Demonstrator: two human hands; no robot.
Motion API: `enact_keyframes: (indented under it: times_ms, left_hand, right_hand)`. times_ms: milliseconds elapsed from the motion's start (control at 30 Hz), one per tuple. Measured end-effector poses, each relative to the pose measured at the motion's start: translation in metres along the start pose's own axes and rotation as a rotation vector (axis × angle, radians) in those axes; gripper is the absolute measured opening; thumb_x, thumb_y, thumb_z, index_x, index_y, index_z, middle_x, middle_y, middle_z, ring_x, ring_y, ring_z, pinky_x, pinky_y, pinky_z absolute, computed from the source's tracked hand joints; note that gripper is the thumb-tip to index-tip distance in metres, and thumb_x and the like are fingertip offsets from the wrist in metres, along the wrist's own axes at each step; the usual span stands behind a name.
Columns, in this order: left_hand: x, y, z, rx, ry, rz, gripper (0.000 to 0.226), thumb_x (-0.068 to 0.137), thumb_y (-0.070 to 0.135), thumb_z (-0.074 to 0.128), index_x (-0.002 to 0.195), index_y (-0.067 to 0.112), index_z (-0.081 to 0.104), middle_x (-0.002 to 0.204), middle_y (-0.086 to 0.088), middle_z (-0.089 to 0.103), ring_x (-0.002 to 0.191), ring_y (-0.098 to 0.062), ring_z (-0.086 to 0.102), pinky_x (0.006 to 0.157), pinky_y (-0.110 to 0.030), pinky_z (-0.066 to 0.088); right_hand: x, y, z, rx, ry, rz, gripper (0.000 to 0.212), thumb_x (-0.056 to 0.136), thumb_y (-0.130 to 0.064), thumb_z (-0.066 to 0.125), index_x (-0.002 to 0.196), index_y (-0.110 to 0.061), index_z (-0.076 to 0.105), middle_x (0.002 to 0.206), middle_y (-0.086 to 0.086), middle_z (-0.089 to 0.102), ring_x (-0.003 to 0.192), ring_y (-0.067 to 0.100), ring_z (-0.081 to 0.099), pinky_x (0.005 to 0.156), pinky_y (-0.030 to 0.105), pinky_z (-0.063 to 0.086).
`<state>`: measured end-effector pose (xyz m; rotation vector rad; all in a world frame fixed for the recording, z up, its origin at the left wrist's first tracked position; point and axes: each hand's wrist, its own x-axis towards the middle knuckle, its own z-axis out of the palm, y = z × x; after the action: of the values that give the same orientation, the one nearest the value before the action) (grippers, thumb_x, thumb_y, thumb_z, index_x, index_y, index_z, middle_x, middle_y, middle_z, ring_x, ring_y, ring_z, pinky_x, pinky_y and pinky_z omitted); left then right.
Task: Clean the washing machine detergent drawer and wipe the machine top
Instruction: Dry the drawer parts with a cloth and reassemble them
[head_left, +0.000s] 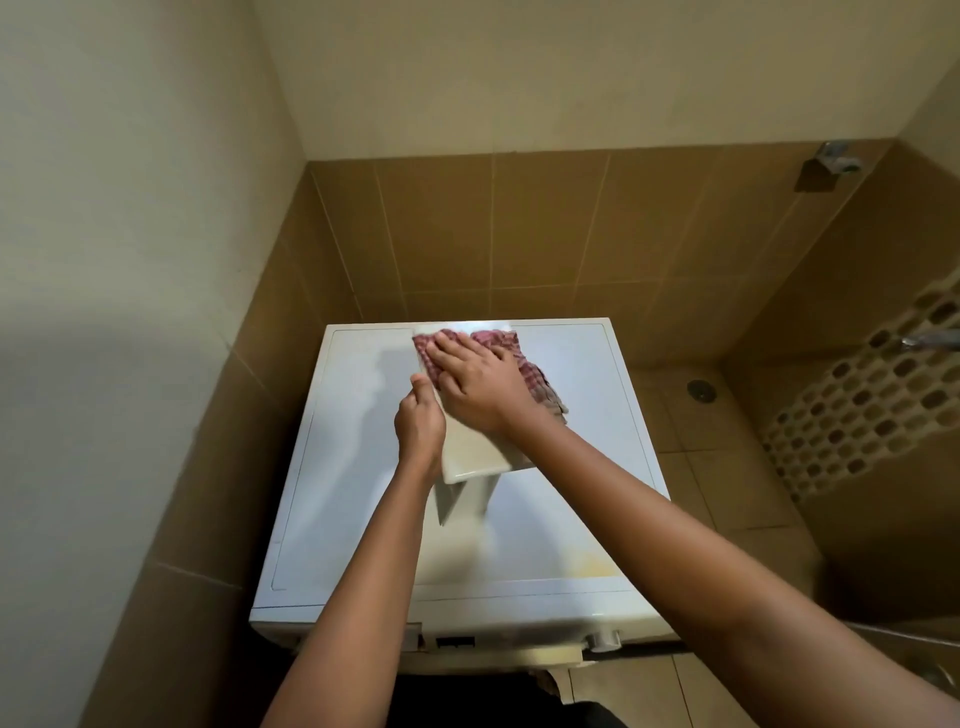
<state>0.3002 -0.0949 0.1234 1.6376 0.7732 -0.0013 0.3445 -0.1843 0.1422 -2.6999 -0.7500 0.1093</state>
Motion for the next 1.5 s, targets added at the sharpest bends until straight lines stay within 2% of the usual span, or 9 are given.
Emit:
enact_keyframes:
  times_ms: [100, 300, 533, 600, 733, 933, 1100, 1300, 1500]
  left_hand:
    - [-0.002, 0.004, 0.003, -0.06, 0.037, -0.018, 0.066, 0.101, 0.054, 0.017, 0.125, 0.009, 0.059, 0.127, -0.015, 0.061, 0.116, -0.033, 0.057, 0.102, -0.045, 0.046]
    - [-0.006, 0.003, -0.003, -0.167, -0.072, -0.02, 0.086, 0.09, 0.073, 0.004, 0.081, 0.015, 0.067, 0.095, -0.011, 0.072, 0.094, -0.027, 0.066, 0.087, -0.04, 0.053]
    - [0.002, 0.004, -0.012, 0.161, -0.057, 0.179, 0.074, 0.096, 0.063, 0.007, 0.138, 0.021, 0.05, 0.137, -0.013, 0.055, 0.125, -0.032, 0.051, 0.105, -0.048, 0.042]
    - [0.003, 0.002, -0.012, 0.208, -0.027, 0.189, 0.066, 0.1, 0.056, 0.015, 0.131, 0.014, 0.055, 0.13, -0.016, 0.058, 0.118, -0.033, 0.054, 0.1, -0.042, 0.044]
    - [0.009, -0.002, -0.011, 0.196, -0.005, 0.235, 0.051, 0.1, 0.051, 0.033, 0.09, 0.009, 0.06, 0.091, -0.013, 0.066, 0.09, -0.031, 0.063, 0.081, -0.044, 0.053]
    - [0.007, -0.004, -0.005, 0.092, 0.052, 0.195, 0.042, 0.1, 0.044, 0.04, 0.072, 0.017, 0.053, 0.079, -0.006, 0.062, 0.081, -0.025, 0.063, 0.07, -0.03, 0.049]
    - [0.007, -0.008, -0.001, 0.041, 0.113, 0.171, 0.045, 0.101, 0.043, 0.04, 0.068, 0.015, 0.052, 0.079, -0.008, 0.064, 0.083, -0.029, 0.065, 0.073, -0.036, 0.052]
    - [0.002, -0.009, -0.005, 0.009, 0.104, 0.162, 0.038, 0.101, 0.042, 0.039, 0.075, 0.019, 0.052, 0.089, -0.004, 0.063, 0.081, -0.017, 0.064, 0.077, -0.03, 0.054]
    - [-0.001, -0.011, -0.009, -0.022, 0.125, 0.168, 0.039, 0.102, 0.041, 0.04, 0.073, 0.017, 0.053, 0.086, -0.003, 0.062, 0.083, -0.018, 0.062, 0.079, -0.031, 0.053]
  right_hand:
    - [-0.038, 0.0, 0.002, 0.004, 0.009, -0.097, 0.063, 0.091, -0.045, 0.011, 0.149, -0.03, 0.029, 0.156, -0.009, 0.025, 0.145, 0.009, 0.017, 0.115, 0.039, 0.018]
    - [-0.073, -0.003, 0.001, -0.073, -0.033, -0.178, 0.065, 0.089, -0.046, 0.007, 0.15, -0.031, 0.024, 0.157, -0.01, 0.019, 0.146, 0.012, 0.015, 0.113, 0.04, 0.016]
    - [0.003, -0.002, 0.003, -0.048, 0.025, 0.014, 0.053, 0.095, -0.045, 0.02, 0.147, -0.039, 0.029, 0.157, -0.01, 0.022, 0.146, 0.019, 0.018, 0.113, 0.046, 0.019]
    - [0.028, 0.0, 0.002, -0.053, 0.013, 0.079, 0.05, 0.098, -0.044, 0.025, 0.148, -0.038, 0.027, 0.158, -0.01, 0.019, 0.146, 0.018, 0.018, 0.114, 0.047, 0.014]
    - [0.05, 0.012, 0.0, -0.055, 0.052, 0.205, 0.05, 0.099, -0.043, 0.023, 0.148, -0.036, 0.027, 0.157, -0.006, 0.025, 0.143, 0.021, 0.023, 0.114, 0.047, 0.012]
    - [0.039, 0.041, -0.001, 0.093, 0.044, 0.37, 0.051, 0.102, -0.033, 0.022, 0.151, -0.02, 0.024, 0.158, 0.004, 0.023, 0.137, 0.031, 0.032, 0.109, 0.041, 0.028]
    - [-0.009, 0.032, 0.0, 0.088, 0.078, 0.336, 0.05, 0.101, -0.028, 0.026, 0.15, -0.017, 0.026, 0.156, -0.002, 0.025, 0.112, 0.036, 0.05, 0.085, 0.042, 0.045]
    - [-0.07, 0.021, 0.002, 0.221, 0.12, 0.378, 0.048, 0.101, -0.027, 0.032, 0.148, -0.022, 0.033, 0.155, -0.002, 0.029, 0.127, 0.029, 0.045, 0.103, 0.039, 0.039]
    - [-0.103, 0.005, 0.016, 0.207, 0.279, 0.404, 0.044, 0.098, -0.023, 0.042, 0.14, -0.015, 0.047, 0.146, 0.004, 0.046, 0.119, 0.027, 0.051, 0.098, 0.035, 0.044]
